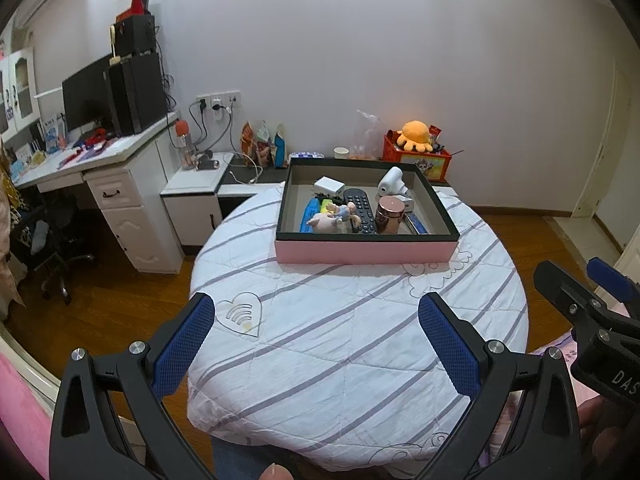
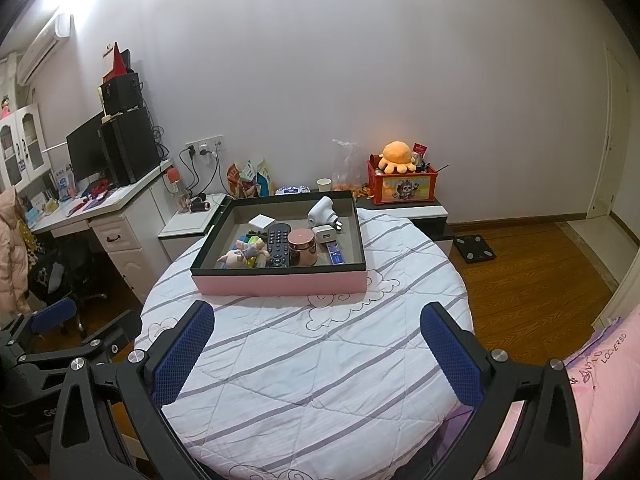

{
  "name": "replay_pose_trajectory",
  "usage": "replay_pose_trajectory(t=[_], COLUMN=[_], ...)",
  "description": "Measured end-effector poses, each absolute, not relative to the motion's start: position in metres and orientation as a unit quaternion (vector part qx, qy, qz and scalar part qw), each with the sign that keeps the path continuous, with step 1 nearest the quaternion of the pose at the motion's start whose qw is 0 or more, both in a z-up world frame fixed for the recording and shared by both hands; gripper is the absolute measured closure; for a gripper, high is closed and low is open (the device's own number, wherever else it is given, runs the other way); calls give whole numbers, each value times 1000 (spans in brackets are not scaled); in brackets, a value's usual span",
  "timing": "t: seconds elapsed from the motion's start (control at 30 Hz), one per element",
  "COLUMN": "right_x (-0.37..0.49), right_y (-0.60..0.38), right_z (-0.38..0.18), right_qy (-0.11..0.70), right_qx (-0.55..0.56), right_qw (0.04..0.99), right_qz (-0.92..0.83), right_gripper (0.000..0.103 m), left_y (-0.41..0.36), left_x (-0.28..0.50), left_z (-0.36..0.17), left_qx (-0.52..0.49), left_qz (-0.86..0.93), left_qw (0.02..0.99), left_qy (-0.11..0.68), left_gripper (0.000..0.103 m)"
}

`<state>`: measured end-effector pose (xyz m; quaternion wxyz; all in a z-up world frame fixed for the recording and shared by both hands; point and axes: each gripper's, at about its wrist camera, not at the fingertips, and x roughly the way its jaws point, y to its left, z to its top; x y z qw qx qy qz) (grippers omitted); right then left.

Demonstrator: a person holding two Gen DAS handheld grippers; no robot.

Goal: Organize rigid objects

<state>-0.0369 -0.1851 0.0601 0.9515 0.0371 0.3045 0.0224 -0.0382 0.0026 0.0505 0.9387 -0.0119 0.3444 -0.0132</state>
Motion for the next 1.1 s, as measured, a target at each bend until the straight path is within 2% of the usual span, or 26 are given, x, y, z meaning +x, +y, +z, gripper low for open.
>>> replay_pose_trajectory(t=[1.1], right_x=[-29], right_y=[-185], right_z=[63], right_qy=[305], right_qx=[35], right_qw=[951], right_qz=[22], right_gripper=[0], left_y=[-1], left_x=[-22], left_z=[55], left_qx=[5], left_qz=[-7], left_qw=[936], left_qy=[351], left_gripper=[0])
